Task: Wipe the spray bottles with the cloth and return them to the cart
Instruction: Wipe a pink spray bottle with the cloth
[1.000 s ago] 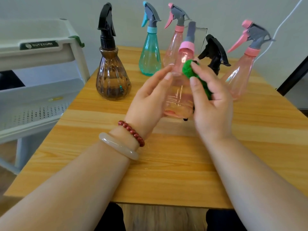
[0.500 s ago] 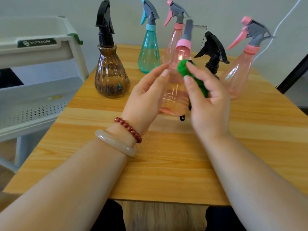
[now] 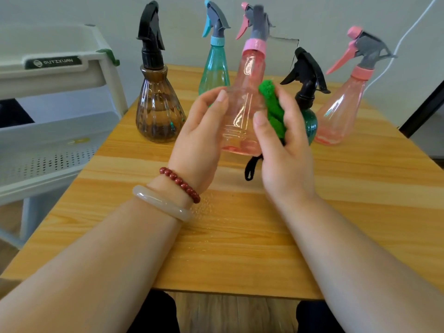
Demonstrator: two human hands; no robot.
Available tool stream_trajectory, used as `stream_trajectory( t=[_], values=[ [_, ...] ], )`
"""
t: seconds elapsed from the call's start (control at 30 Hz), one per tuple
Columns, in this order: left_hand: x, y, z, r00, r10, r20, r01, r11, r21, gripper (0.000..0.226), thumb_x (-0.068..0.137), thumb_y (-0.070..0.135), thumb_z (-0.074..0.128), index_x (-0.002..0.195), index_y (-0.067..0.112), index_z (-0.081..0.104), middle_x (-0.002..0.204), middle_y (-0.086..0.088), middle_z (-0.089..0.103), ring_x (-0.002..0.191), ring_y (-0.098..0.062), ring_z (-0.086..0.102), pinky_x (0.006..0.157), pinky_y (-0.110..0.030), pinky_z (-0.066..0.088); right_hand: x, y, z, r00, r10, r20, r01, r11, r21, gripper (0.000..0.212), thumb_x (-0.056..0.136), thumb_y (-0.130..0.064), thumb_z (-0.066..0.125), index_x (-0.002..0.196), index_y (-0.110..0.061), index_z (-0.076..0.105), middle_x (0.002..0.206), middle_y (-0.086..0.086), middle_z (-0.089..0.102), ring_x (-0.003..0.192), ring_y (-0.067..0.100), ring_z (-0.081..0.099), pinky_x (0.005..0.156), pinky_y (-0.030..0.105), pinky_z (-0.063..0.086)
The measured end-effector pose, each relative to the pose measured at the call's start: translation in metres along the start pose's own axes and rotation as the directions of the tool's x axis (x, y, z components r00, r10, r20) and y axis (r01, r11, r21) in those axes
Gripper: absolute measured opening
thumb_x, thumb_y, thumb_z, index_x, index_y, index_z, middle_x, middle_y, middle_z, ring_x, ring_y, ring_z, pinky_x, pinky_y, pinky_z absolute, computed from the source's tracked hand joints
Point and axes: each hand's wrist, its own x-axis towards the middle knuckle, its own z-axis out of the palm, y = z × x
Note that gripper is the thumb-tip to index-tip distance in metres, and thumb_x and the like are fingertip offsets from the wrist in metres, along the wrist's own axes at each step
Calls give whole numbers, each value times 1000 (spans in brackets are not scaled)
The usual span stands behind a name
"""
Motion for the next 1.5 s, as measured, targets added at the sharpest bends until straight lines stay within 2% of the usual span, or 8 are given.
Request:
stream_trajectory(
  t=[0.13, 0.27, 0.37, 0.63, 0.83, 1.07, 1.3, 1.5],
  values=[
    [2, 1, 2, 998, -5, -67, 11, 996, 89, 26, 105, 36, 41, 124, 32, 57, 106, 18, 68, 102, -3, 65, 85, -36, 59, 3, 2, -1, 1000, 12, -26, -13, 997, -74, 47, 99, -28, 57, 144, -22, 44, 148, -5, 48, 139, 6, 40, 116, 35, 33],
    [-1, 3, 7, 997, 22, -76, -13, 992, 129, 31, 102, 33, 49, 131, 37, 56, 98, 34, 61, 103, 18, 56, 88, -8, 47, 4, 4, -4, 991, 112, -76, -119, 988, -100, 44, 99, -35, 57, 141, -29, 48, 142, -17, 51, 133, -6, 41, 111, 17, 34],
    [-2, 0, 6, 999, -39, 1, 39, 996, 80, 51, 97, 34, 58, 145, 31, 43, 116, 25, 63, 112, 10, 58, 98, -20, 48, 3, 7, -1, 989, 135, -62, -141, 983, -118, 45, 99, -39, 53, 143, -28, 48, 144, -18, 49, 133, -8, 40, 109, 12, 32],
    [6, -8, -6, 984, -176, -37, 162, 957, -240, 37, 99, 28, 52, 135, 29, 55, 128, 6, 65, 114, -15, 64, 95, -47, 54, -3, 3, 5, 947, -305, 99, 316, 941, -124, 24, 95, -2, 59, 118, -5, 66, 129, 9, 62, 128, 11, 54, 112, 30, 38],
    [0, -5, 8, 991, -117, 60, 127, 968, -216, 38, 96, 24, 54, 134, 18, 57, 127, -2, 66, 101, -22, 66, 66, -29, 56, 10, 9, -5, 973, -105, -204, 93, 993, -69, 28, 100, -13, 52, 127, -22, 57, 132, -2, 61, 128, 6, 53, 109, 23, 40],
    [0, 0, -2, 993, -97, -60, 74, 949, -307, 28, 104, 17, 44, 128, 21, 57, 95, 15, 72, 82, 1, 70, 61, -15, 53, -3, 2, 5, 895, -430, 122, 446, 878, -174, 22, 95, -1, 56, 113, 1, 68, 129, 15, 61, 131, 21, 51, 112, 34, 38],
    [-2, 1, 8, 998, -63, 9, 63, 951, -304, 42, 94, 23, 53, 135, 18, 55, 126, -7, 67, 115, -28, 64, 85, -42, 57, 6, 7, 1, 990, -46, -129, 50, 998, 25, 34, 104, -20, 42, 137, -20, 51, 140, -2, 55, 132, 7, 49, 109, 34, 43],
    [-1, 2, -2, 996, -79, -42, 58, 930, -364, 48, 92, 18, 54, 140, 16, 50, 127, -11, 65, 116, -27, 64, 92, -45, 54, -4, 5, 7, 905, -413, 107, 426, 876, -225, 25, 97, 3, 52, 118, 0, 66, 133, 18, 58, 134, 28, 49, 114, 42, 37]
  ],
)
